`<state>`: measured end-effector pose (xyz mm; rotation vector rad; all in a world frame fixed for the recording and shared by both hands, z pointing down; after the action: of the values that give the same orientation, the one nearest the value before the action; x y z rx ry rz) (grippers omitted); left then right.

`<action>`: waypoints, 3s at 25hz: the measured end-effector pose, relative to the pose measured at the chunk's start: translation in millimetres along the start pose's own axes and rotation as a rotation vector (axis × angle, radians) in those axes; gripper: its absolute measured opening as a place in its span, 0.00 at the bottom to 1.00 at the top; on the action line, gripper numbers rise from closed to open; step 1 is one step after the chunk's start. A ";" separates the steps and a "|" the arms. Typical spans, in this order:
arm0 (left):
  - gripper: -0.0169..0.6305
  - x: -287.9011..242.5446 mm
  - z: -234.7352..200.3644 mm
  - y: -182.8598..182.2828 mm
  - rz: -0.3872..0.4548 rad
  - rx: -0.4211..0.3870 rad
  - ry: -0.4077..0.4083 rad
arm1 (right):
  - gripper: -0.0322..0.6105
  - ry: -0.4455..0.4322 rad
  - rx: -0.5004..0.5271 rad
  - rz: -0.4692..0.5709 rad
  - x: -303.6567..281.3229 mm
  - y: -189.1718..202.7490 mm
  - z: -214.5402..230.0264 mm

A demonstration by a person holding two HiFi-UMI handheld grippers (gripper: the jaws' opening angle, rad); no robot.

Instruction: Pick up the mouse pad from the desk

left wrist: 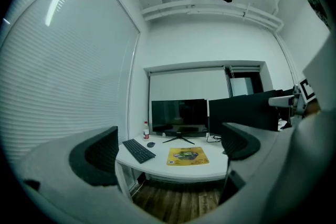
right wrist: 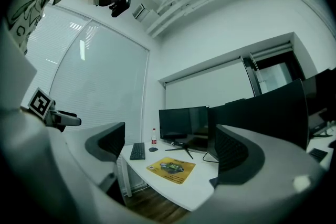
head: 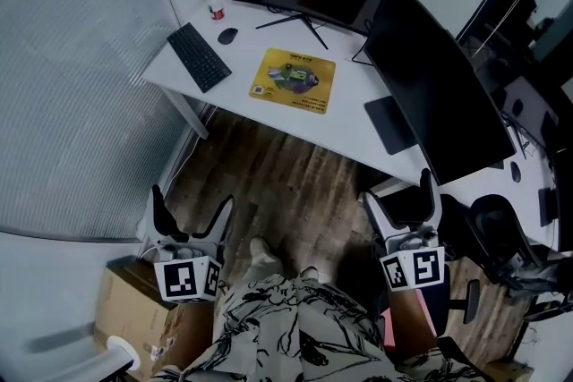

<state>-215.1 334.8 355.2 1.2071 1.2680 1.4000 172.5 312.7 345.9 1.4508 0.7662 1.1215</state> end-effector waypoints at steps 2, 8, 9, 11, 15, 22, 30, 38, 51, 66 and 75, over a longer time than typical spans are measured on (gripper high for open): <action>0.95 -8.6 -3.1 1.8 -0.003 0.005 0.006 | 0.88 0.004 0.001 -0.004 -7.1 1.4 0.5; 0.95 -33.5 -13.1 4.9 -0.008 0.015 0.040 | 0.88 0.025 0.004 -0.010 -26.8 5.3 -0.8; 0.95 -37.3 -15.7 5.1 -0.007 0.017 0.044 | 0.88 0.028 0.007 -0.011 -30.1 5.7 -2.0; 0.95 -44.7 -22.7 5.5 -0.005 0.021 0.051 | 0.88 0.032 0.016 -0.013 -37.5 6.4 -6.0; 0.95 -57.6 -38.4 7.7 -0.010 0.024 0.062 | 0.88 0.044 0.024 -0.011 -50.1 8.0 -15.8; 0.95 -74.5 -63.8 12.6 -0.007 0.035 0.098 | 0.88 0.076 0.022 -0.006 -66.7 14.3 -34.6; 0.95 -88.9 -92.9 19.2 -0.018 0.038 0.157 | 0.88 0.120 0.032 -0.017 -72.5 21.5 -64.0; 0.95 -102.9 -87.9 31.2 -0.032 0.054 0.208 | 0.88 0.170 0.046 -0.034 -67.2 24.8 -60.0; 0.95 -147.3 -84.3 28.5 -0.016 0.039 0.184 | 0.88 0.148 0.031 -0.004 -112.6 32.8 -32.7; 0.95 -221.5 -73.6 33.6 -0.020 0.030 0.190 | 0.88 0.152 0.034 -0.001 -166.4 40.9 11.0; 0.95 -268.6 -64.1 39.9 -0.040 0.031 0.211 | 0.88 0.175 0.027 -0.011 -192.7 47.6 37.9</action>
<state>-237.7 57.0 366.7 1.0697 1.4552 1.5132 135.8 114.0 350.3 1.3810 0.9133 1.2458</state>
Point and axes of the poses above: the fingertips, and each gripper's own axes: x backward along the fingers, z to its right, y out of its underside, the point moved 8 cm from there along x, backward along the fingers, and after that the axes turned 7 degrees about z, right-handed, at the moved point
